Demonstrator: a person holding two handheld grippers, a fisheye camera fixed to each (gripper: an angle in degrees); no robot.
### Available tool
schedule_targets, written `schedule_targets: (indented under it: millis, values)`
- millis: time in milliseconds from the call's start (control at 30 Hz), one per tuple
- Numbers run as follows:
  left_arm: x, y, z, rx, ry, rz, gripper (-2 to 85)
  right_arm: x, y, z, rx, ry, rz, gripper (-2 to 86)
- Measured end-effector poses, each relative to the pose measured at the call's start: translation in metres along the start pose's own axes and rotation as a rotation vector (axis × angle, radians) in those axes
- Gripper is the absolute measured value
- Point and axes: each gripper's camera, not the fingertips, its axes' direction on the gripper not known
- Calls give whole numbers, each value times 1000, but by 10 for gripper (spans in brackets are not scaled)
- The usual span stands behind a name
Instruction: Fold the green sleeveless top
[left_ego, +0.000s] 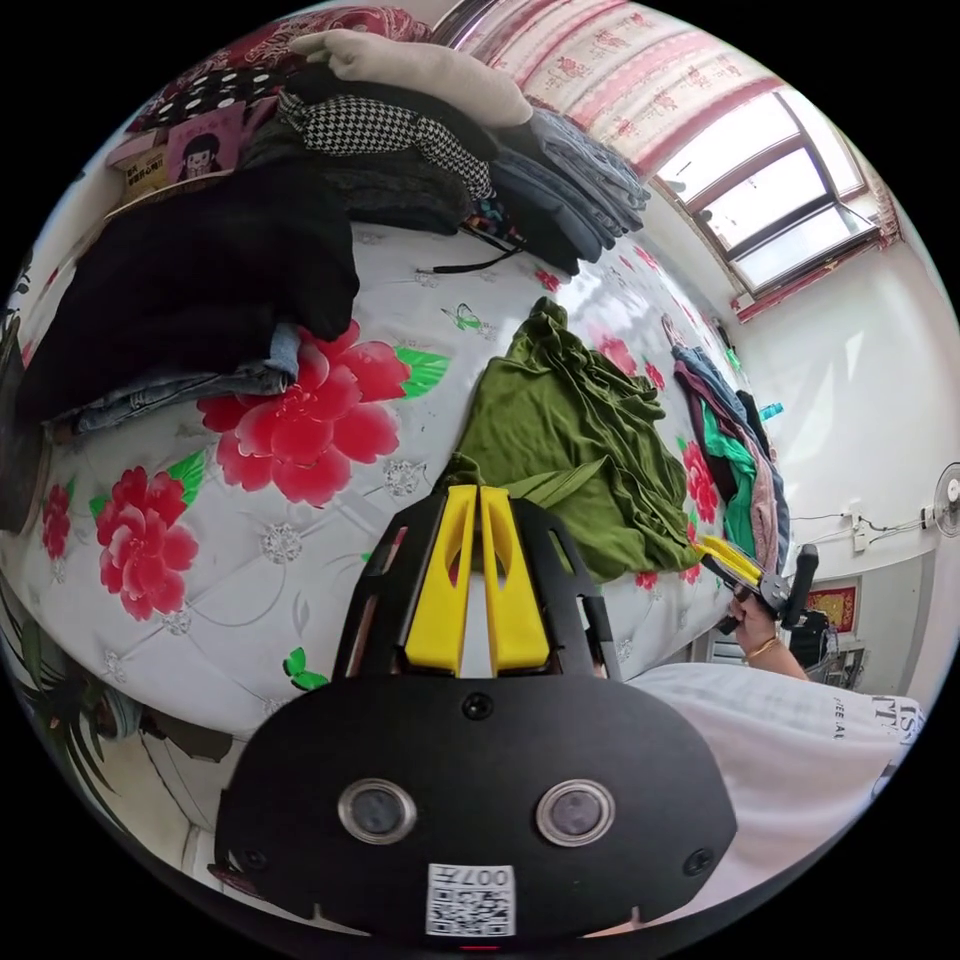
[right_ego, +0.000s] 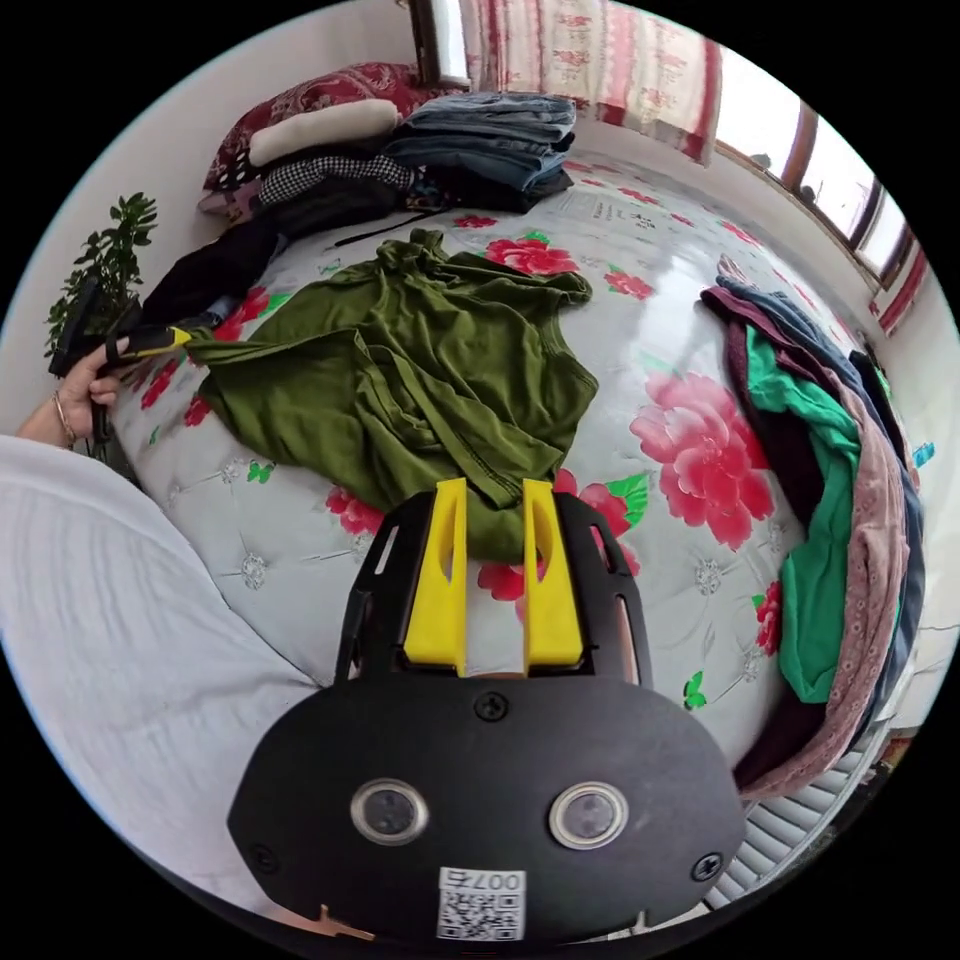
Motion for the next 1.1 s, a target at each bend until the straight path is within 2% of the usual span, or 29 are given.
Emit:
schedule_targets:
  millis: [200,300,467,800,900,967,1033,1100]
  values:
    - [2,9,-5,6,3,31,-10,-3,-19,37,-139,109,-14,15]
    - [-2,19,-10,8,12,33,-10,11,-20,5,-42,108,44,3]
    - [-10,54,-28,9,11,57,-10,47,13,-106,220,46,119,-1]
    - [-23,149,-81,80,126,68,-10,85,99,-178,192,-53,170,-2]
    - [-38,134,-69,114,146,72,-10,103,97,-147,86,-101,204,-2]
    - [-40,105,-53,77,138,50,-10,116,64,-120,18,-144,175,-2]
    - [-22,66,-54,90,165,106,-10,124,25,-128,50,-112,137,-2]
    - [21,21,-95,235,192,188,-10,138,-16,-167,161,-62,128,-3]
